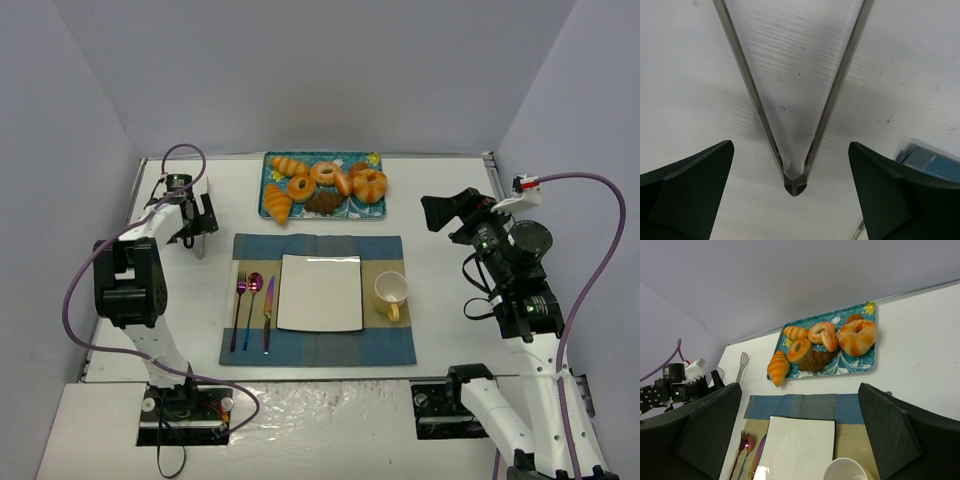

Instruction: Place the bread

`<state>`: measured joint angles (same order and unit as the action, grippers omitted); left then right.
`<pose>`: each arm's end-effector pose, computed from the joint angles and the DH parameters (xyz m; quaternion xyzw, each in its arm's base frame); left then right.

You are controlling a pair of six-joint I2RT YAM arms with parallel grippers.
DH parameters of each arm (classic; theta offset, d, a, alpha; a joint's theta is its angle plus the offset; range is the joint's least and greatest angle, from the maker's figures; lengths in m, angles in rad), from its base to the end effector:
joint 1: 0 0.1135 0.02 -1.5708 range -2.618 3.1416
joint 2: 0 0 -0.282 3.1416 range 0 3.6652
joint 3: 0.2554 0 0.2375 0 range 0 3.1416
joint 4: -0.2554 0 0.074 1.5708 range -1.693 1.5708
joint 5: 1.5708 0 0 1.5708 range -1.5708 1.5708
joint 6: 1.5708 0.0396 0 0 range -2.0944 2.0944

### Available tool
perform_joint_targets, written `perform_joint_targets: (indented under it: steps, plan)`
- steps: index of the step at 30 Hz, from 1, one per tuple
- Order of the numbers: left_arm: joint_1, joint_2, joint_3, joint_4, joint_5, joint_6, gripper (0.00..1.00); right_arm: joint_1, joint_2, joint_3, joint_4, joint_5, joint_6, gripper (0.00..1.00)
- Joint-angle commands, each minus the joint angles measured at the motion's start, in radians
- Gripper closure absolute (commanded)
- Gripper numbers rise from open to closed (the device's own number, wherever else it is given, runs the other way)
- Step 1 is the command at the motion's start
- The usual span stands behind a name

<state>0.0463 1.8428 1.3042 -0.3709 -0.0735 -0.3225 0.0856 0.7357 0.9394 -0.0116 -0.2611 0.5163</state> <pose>0.3929 0.0211 0.2292 -0.1850 0.9270 -0.0102 0.3261 0.1327 0.0216 0.4294 0.0366 0.6375 0.3059 0.7062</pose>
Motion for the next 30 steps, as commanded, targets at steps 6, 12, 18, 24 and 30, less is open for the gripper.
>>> perform_joint_targets:
  steps: [6,12,18,24,30]
  plan:
    - [0.027,0.043,0.084,0.045,0.035,-0.004,0.03,-0.004,0.011,0.026,0.074,-0.018,-0.010,0.00]
    - [0.033,0.070,0.113,0.043,0.040,-0.003,0.03,-0.003,0.004,0.020,0.075,-0.018,-0.013,0.00]
    - [0.036,0.103,0.135,0.042,0.054,-0.003,0.03,-0.004,0.001,0.015,0.075,-0.019,-0.013,0.00]
    - [0.036,0.133,0.167,0.030,0.047,-0.004,0.03,-0.004,-0.002,0.012,0.075,-0.017,-0.013,0.00]
    - [0.040,0.147,0.181,0.025,0.037,-0.012,0.03,-0.004,-0.005,0.003,0.075,-0.017,-0.013,0.00]
